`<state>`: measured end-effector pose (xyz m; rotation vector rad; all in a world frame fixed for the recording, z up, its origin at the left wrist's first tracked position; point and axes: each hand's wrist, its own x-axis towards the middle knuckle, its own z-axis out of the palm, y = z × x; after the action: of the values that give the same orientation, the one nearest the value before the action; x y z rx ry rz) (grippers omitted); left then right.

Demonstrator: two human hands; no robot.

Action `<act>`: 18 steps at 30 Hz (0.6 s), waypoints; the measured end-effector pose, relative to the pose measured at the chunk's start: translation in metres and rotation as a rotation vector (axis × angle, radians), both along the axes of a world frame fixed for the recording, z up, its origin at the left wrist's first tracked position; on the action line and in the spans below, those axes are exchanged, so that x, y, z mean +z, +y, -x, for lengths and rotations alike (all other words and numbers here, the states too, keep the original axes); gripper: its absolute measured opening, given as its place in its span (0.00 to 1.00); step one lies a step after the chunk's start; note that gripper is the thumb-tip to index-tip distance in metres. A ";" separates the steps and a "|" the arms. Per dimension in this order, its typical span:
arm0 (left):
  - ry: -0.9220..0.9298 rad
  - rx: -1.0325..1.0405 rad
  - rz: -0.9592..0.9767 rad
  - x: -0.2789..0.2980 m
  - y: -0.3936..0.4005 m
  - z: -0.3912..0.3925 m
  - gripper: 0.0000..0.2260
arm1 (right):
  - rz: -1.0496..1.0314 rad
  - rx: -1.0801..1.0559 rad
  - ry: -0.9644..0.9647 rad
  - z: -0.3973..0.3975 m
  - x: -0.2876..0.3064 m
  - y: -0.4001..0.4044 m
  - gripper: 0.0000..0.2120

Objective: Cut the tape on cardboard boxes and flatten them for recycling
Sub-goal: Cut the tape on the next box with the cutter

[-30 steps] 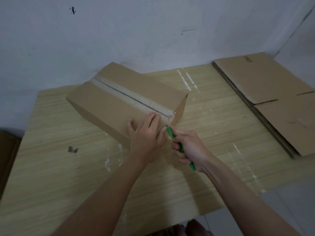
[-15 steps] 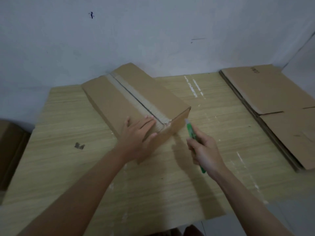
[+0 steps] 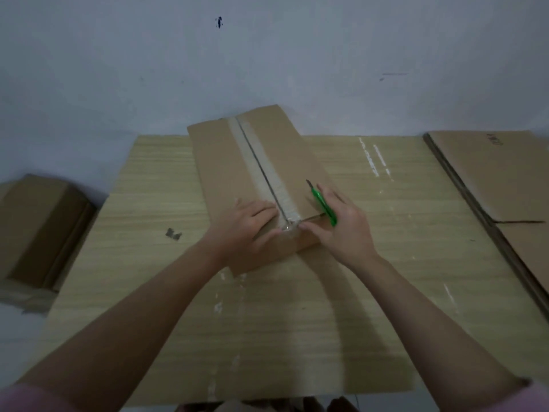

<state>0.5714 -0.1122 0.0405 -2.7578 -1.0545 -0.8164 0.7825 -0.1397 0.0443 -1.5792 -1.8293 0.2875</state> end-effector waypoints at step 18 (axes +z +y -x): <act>0.073 -0.025 -0.385 0.018 0.015 0.011 0.10 | -0.434 -0.051 -0.262 0.004 -0.016 0.016 0.30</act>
<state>0.5607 -0.0972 0.0585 -2.4583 -0.7581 -0.8159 0.7787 -0.1239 0.0284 -1.3984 -1.8803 -0.3365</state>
